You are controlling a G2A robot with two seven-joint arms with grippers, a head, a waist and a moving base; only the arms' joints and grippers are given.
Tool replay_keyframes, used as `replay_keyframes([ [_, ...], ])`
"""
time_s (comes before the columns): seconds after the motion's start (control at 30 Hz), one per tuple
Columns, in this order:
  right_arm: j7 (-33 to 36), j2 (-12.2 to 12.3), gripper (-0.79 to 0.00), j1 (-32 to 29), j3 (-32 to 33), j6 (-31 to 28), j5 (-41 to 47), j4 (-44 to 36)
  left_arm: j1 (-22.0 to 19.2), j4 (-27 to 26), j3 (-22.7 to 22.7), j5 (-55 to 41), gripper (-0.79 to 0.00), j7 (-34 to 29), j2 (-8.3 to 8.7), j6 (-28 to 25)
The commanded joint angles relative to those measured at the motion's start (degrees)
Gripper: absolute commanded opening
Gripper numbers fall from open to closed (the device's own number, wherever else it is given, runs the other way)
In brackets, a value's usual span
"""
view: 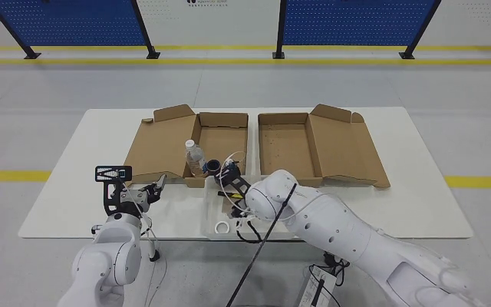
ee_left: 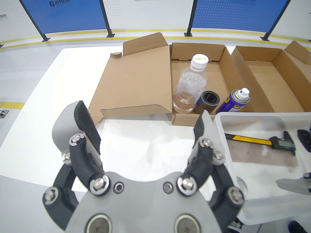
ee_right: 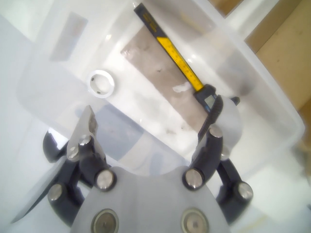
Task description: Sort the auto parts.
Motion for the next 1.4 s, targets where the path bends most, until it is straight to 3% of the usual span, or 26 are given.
replay_keyframes([
  [0.0, 0.2, -0.3, 0.0, 0.1, -0.1, 0.2, -1.0, 0.2, 0.0, 0.0, 0.0, 0.0, 0.0, 0.0, 0.0, 0.0],
  [0.27, 0.8, -1.4, 0.0, 0.1, -1.0, -3.6, -3.2, 2.5, 0.0, 0.0, 0.0, 0.0, 0.0, 0.0, 0.0, 0.0],
  [0.87, -0.8, -1.7, 0.0, -1.2, -1.8, -4.8, -4.5, 1.6, 0.0, 0.0, 0.0, 0.0, 0.0, 0.0, 0.0, 0.0],
  [1.37, 0.7, -5.1, 0.0, -3.8, -2.4, 7.0, -9.5, 2.0, 0.0, 0.0, 0.0, 0.0, 0.0, 0.0, 0.0, 0.0],
])
